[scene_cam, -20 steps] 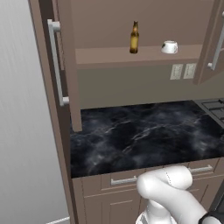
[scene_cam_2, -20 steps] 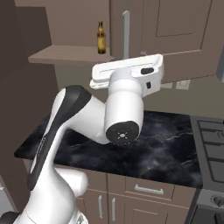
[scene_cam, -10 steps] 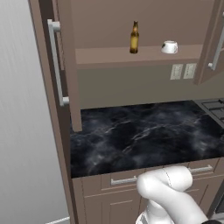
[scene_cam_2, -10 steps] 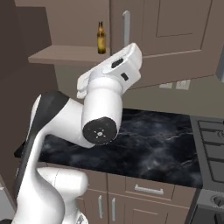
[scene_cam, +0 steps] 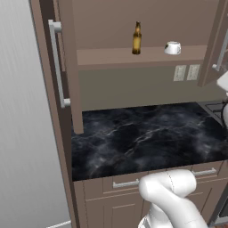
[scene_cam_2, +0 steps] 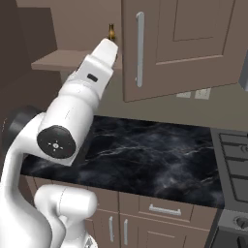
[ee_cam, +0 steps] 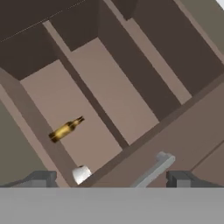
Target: Open the cabinet directly in front. Then move the beer and the mug to the dining counter with the candle on it.
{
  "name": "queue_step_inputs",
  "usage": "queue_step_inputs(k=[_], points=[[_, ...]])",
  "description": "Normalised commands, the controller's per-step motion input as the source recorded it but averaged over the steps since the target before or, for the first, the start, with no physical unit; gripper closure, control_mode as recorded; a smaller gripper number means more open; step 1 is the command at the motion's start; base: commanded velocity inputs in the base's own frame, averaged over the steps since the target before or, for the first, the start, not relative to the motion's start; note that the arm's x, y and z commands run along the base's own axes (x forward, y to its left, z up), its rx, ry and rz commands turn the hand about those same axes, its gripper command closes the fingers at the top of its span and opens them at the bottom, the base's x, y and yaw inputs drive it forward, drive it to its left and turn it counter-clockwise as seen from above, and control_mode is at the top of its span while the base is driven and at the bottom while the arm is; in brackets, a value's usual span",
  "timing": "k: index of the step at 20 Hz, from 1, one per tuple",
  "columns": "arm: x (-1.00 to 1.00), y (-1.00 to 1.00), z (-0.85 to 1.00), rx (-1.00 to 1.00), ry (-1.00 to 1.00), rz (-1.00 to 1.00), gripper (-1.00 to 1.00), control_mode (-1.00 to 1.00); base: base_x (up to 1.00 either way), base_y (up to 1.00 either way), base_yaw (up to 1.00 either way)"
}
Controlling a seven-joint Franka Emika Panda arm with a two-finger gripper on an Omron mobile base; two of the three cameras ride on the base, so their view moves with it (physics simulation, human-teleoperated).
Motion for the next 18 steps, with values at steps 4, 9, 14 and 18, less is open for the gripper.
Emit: queue_step_inputs(k=[4,9,14,18], points=[[-0.03,0.44,0.00,-0.32,0.00,-0.21,-1.00,-1.00,0.00,0.00,0.00],[0.00,0.31,0.00,-0.33,0.00,-0.26,-1.00,-1.00,0.00,0.00,0.00],[0.00,0.08,0.00,-0.34,0.05,-0.25,-1.00,-1.00,0.00,0.00,0.00],[0.01,0.00,0.00,-0.32,0.13,-0.23,-1.00,-1.00,0.00,0.00,0.00]])
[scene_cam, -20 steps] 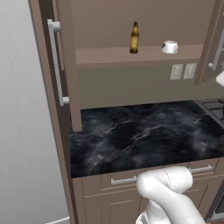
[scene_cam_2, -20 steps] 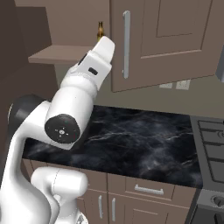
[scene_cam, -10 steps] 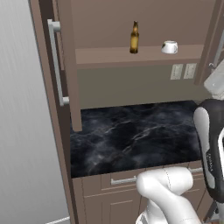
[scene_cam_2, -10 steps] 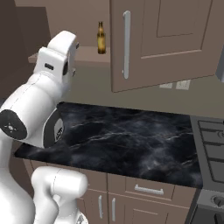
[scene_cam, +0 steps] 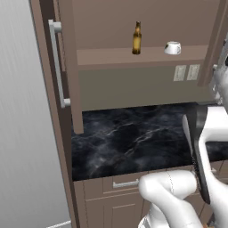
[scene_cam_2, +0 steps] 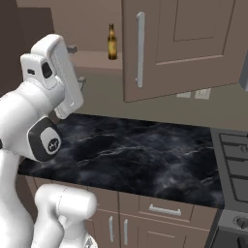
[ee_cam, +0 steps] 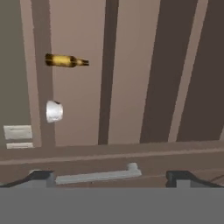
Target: Open the cabinet directly in front. Then move the beer and the mug to the dining counter with the candle on it.
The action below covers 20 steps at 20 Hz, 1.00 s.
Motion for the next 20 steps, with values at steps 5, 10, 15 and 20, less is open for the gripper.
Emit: queue_step_inputs(k=[5,10,15,20], points=[[0.10,-0.06,0.00,-0.26,0.23,-0.24,-1.00,-1.00,0.00,0.00,0.00],[0.14,-0.01,0.00,-0.19,0.27,-0.25,-1.00,-1.00,0.00,0.00,0.00],[0.02,0.12,0.00,-0.07,0.12,-0.21,-1.00,-1.00,0.00,0.00,0.00],[0.00,0.30,0.00,0.00,0.00,-0.18,-1.00,-1.00,0.00,0.00,0.00]])
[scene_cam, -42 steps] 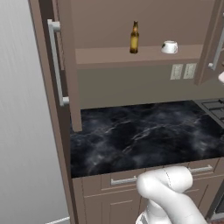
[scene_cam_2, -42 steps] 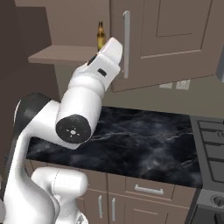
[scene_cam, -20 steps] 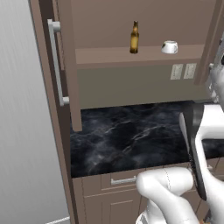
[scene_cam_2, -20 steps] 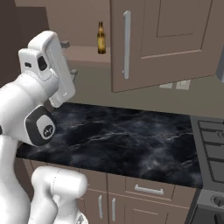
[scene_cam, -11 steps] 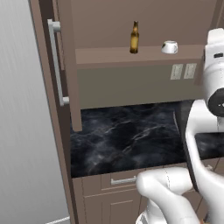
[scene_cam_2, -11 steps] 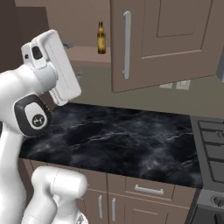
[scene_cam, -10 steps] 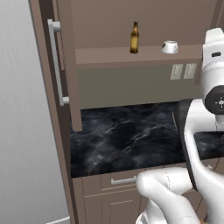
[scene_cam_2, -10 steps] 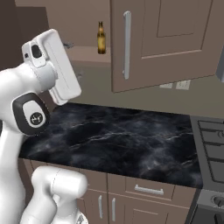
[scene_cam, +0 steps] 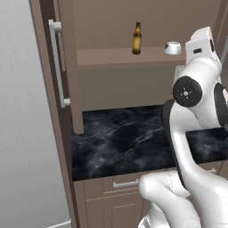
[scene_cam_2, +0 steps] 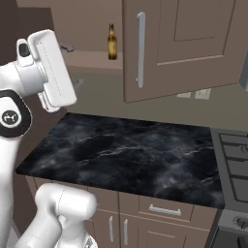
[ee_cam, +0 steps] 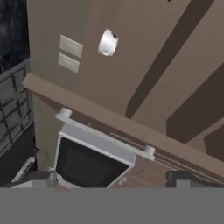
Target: Open the cabinet directly in front. Then move the beer and the mug to the dining counter with the candle on it.
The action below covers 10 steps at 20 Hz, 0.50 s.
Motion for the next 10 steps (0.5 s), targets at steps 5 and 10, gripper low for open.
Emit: queue_step_inputs(k=[5,10], points=[[0.06,0.12,-0.09,0.01,-0.01,-0.14,-1.00,-1.00,0.00,0.00,0.00],[0.24,0.00,-0.10,0.05,-0.01,-0.14,-1.00,-1.00,0.00,0.00,0.00]])
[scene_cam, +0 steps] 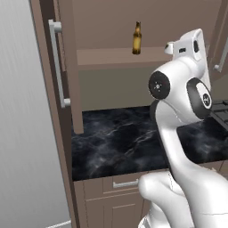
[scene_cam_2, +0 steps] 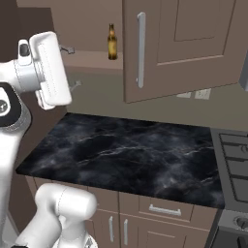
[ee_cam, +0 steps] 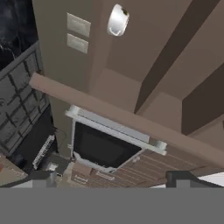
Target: Open the cabinet directly in front. Then move the beer and the mug to the dining counter with the candle on it.
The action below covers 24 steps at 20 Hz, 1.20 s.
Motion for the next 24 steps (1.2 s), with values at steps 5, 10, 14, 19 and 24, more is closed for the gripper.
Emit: queue_step_inputs(k=[5,10,14,19,24], points=[[0.31,-0.01,0.00,0.06,0.00,-0.05,-1.00,-1.00,0.00,0.00,0.00],[0.23,-0.24,0.00,0.10,-0.01,0.00,-1.00,-1.00,0.00,0.00,0.00],[0.20,-0.31,-0.01,0.11,-0.04,0.01,-1.00,-1.00,0.00,0.00,0.00],[0.18,-0.20,-0.04,0.03,-0.05,0.01,-1.00,-1.00,0.00,0.00,0.00],[0.34,0.00,-0.11,0.00,-0.05,0.00,-1.00,-1.00,0.00,0.00,0.00]])
